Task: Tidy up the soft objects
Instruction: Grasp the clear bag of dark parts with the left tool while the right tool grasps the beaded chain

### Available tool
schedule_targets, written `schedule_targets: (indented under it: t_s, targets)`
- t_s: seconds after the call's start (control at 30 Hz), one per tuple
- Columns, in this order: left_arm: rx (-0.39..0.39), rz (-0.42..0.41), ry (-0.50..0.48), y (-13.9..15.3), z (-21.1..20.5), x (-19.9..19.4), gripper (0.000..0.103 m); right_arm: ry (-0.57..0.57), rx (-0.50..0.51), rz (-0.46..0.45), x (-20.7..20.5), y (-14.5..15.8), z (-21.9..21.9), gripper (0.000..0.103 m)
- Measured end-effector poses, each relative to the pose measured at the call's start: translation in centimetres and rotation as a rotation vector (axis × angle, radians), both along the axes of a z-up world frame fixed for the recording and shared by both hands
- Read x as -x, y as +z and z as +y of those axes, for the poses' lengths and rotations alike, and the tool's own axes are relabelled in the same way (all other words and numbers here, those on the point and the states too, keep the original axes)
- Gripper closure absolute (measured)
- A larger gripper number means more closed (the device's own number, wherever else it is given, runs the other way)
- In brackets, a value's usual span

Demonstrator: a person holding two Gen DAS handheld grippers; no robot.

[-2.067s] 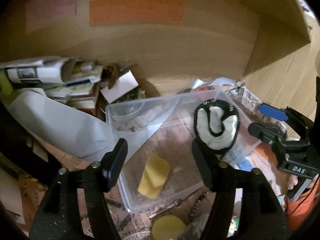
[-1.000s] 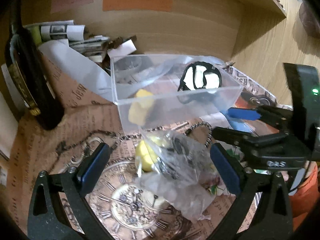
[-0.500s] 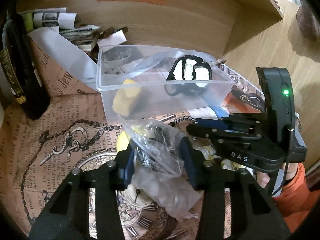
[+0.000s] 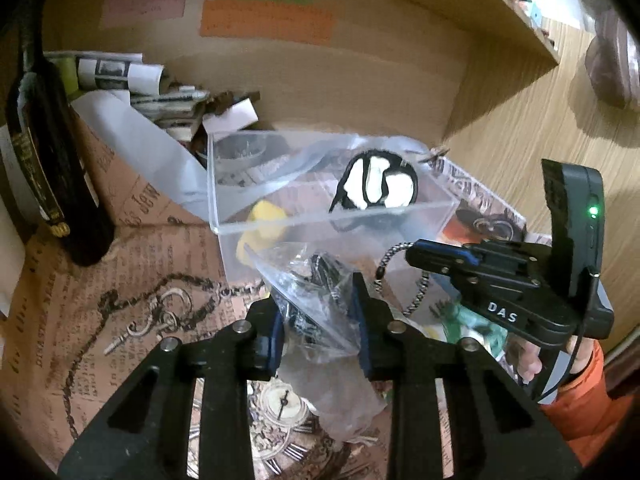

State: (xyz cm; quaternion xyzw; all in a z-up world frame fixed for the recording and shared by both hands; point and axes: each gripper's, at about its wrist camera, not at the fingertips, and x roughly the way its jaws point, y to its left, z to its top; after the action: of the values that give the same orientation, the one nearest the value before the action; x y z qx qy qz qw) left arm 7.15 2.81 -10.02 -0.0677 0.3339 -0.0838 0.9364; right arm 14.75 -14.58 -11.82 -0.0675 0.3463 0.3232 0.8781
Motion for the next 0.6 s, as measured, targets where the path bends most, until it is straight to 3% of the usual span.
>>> schedule_targets:
  t_s: [0.33, 0.6]
  targets:
    - [0.000, -0.107, 0.028, 3.9, 0.7, -0.7, 0.074, -0.051, -0.064, -0.129, 0.5, 4.0, -1.7, 0.096]
    - [-0.013, -0.132, 0.031, 5.4, 1.0, -2.1, 0.074, -0.077, -0.107, -0.208, 0.3, 6.9, -2.8, 0.096]
